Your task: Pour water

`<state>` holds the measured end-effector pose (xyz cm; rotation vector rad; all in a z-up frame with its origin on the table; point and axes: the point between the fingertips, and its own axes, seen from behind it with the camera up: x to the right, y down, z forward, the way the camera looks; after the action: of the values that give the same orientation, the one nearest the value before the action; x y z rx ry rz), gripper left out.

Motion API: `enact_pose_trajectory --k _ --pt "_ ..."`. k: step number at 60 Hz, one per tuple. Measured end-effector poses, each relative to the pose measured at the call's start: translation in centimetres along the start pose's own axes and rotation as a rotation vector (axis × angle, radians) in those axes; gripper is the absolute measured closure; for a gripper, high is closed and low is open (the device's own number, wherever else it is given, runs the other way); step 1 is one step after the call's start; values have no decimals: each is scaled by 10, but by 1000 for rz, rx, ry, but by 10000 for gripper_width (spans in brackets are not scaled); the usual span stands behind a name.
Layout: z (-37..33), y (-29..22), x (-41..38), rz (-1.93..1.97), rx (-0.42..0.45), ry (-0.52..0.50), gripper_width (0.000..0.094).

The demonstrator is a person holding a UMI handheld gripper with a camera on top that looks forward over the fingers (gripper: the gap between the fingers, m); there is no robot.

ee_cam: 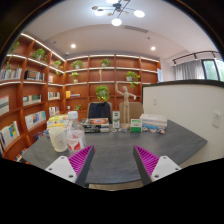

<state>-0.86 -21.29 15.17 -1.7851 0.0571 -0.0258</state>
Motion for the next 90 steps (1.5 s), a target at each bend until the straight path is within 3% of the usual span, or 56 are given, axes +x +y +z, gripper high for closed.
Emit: enact_pose_trajectory --k 15,35,45,49,57,61,82,90 --pt "23 39 -99 27 11 -176 104" --pt "99 24 -135 -47 96 -95 106" --pt "122 19 -136 -16 117 -98 253" --pt "127 20 -131 -13 113 -83 409" --pt "128 21 -131 -23 101 -91 478" --pt "126 22 -133 -38 94 -87 555" --pt "125 20 -140 -99 73 -85 557" --pt "138 2 -132 -386 61 -53 559"
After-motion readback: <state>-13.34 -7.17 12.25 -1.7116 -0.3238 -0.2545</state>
